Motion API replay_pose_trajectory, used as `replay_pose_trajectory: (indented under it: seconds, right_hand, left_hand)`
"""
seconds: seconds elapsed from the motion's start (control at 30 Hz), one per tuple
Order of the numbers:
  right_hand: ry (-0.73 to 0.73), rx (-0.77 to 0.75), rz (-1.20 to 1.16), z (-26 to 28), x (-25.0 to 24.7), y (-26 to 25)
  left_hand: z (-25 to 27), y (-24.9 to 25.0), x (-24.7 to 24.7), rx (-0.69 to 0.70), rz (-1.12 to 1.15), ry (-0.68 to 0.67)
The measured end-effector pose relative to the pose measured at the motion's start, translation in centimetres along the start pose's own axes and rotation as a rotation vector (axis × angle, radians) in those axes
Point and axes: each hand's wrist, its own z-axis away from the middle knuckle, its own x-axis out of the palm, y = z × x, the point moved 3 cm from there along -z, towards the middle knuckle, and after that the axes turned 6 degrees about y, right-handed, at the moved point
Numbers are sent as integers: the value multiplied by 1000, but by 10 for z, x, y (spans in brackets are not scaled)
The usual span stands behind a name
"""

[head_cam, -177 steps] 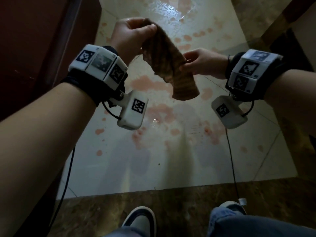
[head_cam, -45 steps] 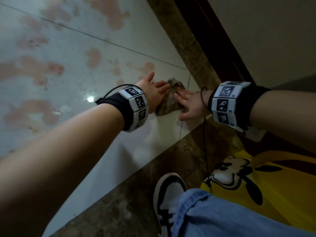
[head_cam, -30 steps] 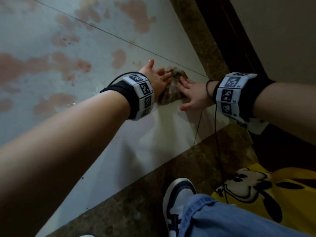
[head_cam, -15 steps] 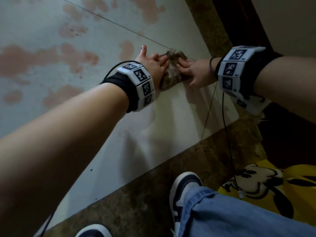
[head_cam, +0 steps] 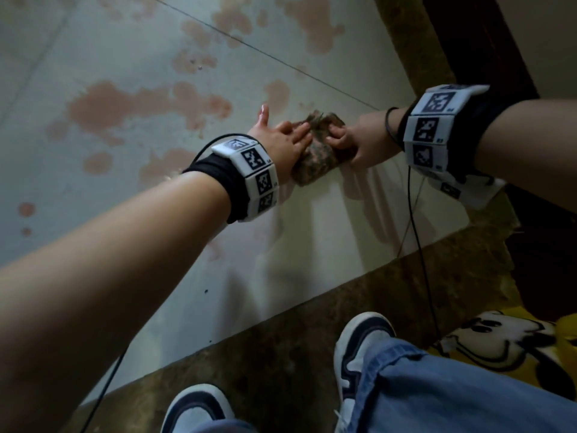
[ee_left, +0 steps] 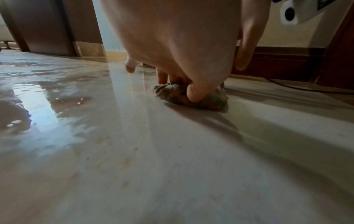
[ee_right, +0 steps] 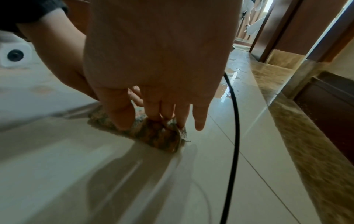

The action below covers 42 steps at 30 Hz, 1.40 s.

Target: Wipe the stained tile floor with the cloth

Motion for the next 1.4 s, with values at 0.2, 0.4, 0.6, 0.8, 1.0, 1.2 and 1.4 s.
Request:
replay_pose_trajectory:
  seconds: [0.2,0.4,0.6,0.8,1.0,1.2,1.4]
  right_hand:
    - [-4,-105,171,-2,-19,-29]
    - [9,-228,318,5,-23,-58]
    - [39,-316,431,7,-35,-86]
    - [9,-353,462,11,-35,-110]
    - [-16,-396,475,15,-37,-132]
    - [-4,-415,458,20,-28,-144]
    - [-18,-427,396,22,-27,-155]
  left_hand:
    - [29,-5,17,-31,42,12]
    - [61,-7,39,-58,111,11]
    - [88,-14,50,-76,122,1]
    - [117,-17,66,-73,154,52]
    - [142,-16,70,-85,122,-9]
    - [157,-7,73,-121,136,-86]
    - [174,-10,76,-97,108,-97]
